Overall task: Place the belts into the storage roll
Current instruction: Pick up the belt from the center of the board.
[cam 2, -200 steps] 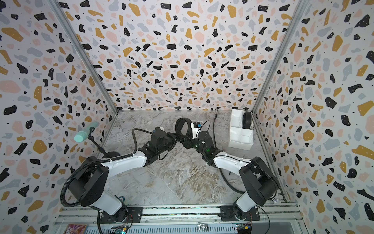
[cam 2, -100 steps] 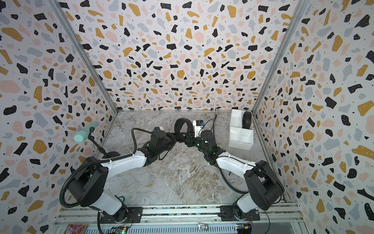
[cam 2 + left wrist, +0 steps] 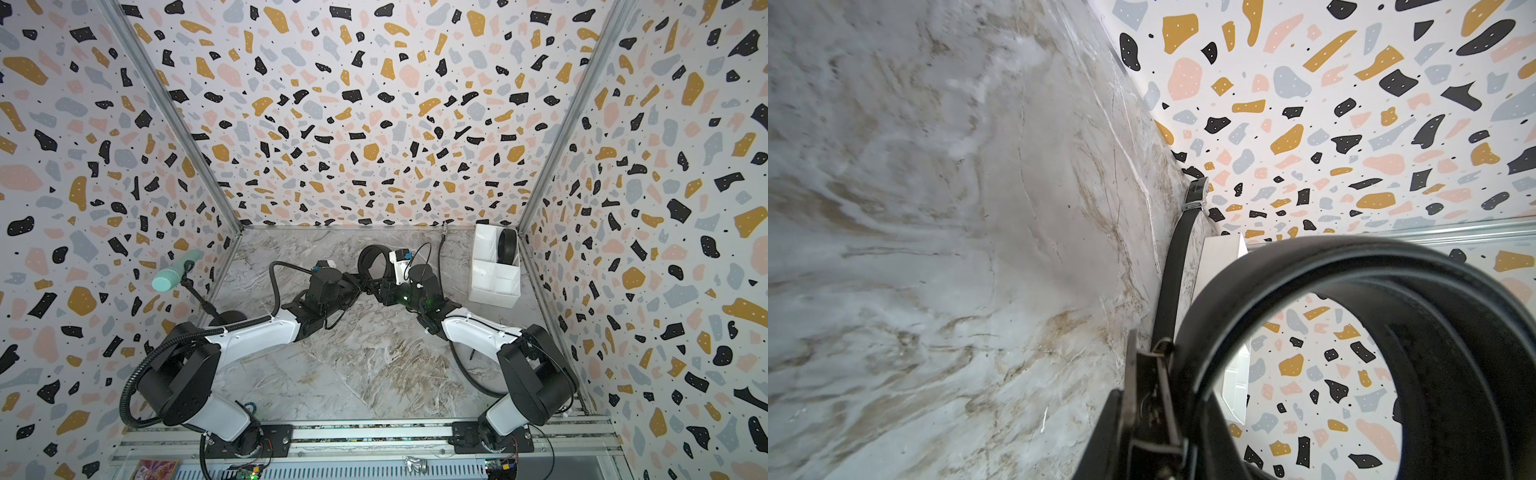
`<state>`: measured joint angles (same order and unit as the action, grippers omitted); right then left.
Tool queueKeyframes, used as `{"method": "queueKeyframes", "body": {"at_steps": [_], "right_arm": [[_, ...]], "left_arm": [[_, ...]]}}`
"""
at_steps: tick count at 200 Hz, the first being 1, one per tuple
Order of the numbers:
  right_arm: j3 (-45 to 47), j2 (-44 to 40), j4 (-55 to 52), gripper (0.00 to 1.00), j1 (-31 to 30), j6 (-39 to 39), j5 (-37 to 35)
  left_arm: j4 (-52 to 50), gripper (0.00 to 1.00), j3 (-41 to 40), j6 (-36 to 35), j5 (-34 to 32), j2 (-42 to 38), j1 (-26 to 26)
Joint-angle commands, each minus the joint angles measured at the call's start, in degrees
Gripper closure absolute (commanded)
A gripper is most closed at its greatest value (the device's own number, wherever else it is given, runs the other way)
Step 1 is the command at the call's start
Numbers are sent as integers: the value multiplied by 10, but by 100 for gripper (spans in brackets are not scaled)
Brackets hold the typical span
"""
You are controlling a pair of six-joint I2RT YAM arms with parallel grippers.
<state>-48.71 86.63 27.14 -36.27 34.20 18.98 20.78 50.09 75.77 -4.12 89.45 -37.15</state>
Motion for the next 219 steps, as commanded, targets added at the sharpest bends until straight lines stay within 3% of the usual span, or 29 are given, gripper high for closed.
{"method": "queueKeyframes", "body": {"at_steps": [1,34,77,145,168,219], "right_arm": [[-21,-2,-11,52,0,-4,24],[-23,2,-7,56,0,0,30],[-25,-1,-14,74,-1,-1,26],[-55,-5,-72,84,-10,-42,-10],[-87,-4,-135,87,-9,-76,-41],[-164,5,-259,89,12,-143,-75]], "left_arm": [[45,100,17,-6,-8,-24,-2],[44,100,17,-8,-8,-26,-2],[42,100,15,-10,-10,-27,-2],[47,100,13,-6,1,-19,-2],[54,75,9,2,6,-19,0],[66,39,3,12,19,-34,7]]}}
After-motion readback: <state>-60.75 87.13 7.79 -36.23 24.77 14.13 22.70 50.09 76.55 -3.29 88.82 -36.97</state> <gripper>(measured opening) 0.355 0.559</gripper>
